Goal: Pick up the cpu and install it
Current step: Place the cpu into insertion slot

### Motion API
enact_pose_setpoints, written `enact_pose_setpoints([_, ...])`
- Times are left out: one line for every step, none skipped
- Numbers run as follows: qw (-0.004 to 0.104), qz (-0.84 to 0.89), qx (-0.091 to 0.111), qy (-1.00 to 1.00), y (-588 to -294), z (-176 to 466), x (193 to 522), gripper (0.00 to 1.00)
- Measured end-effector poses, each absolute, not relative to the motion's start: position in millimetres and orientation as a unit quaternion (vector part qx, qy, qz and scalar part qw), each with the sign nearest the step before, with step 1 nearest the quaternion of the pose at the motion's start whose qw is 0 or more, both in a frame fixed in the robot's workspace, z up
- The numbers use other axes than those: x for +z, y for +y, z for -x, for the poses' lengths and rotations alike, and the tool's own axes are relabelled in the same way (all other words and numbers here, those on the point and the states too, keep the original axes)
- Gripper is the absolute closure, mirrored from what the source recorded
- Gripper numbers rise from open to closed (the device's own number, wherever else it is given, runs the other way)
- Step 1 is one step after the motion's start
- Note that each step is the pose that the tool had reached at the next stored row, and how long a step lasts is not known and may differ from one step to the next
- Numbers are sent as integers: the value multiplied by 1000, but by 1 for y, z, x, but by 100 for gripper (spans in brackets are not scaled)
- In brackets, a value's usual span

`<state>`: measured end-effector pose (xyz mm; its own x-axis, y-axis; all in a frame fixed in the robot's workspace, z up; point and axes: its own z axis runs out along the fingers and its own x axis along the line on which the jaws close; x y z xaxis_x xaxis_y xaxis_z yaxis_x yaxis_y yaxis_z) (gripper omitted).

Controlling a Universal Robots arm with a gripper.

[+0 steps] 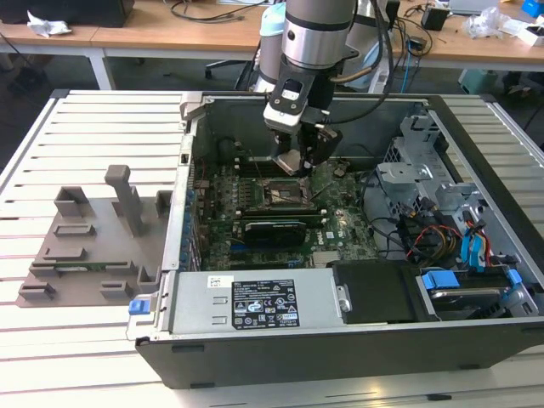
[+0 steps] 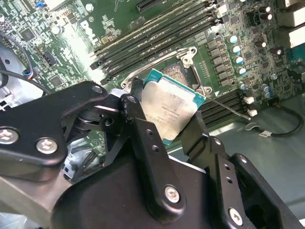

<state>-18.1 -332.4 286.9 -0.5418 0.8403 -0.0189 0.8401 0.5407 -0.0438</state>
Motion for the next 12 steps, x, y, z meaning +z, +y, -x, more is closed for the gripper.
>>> enact_pose_setpoints([2, 481, 24, -876, -332, 18, 287, 45])
enact_pose_setpoints([2, 488, 24, -873, -332, 18, 287, 45])
enact_pose_setpoints([3, 492, 24, -870, -332, 18, 287, 45])
enact_pose_setpoints([3, 499, 24, -866, -332, 18, 287, 45])
enact_pose_setpoints([3, 505, 24, -863, -332, 18, 287, 45])
enact_pose_setpoints([3, 507, 24, -862, -332, 18, 287, 45])
enact_pose_setpoints([3, 510, 24, -860, -332, 18, 287, 45])
enact_pose_setpoints([3, 514, 24, -857, -332, 18, 287, 45])
enact_pose_setpoints([3, 520, 24, -854, -332, 18, 287, 45])
enact_pose_setpoints([3, 527, 24, -850, -332, 18, 287, 45])
enact_pose_setpoints([4, 533, 24, -845, -332, 18, 287, 45])
enact_pose_setpoints([4, 538, 24, -842, -332, 18, 287, 45])
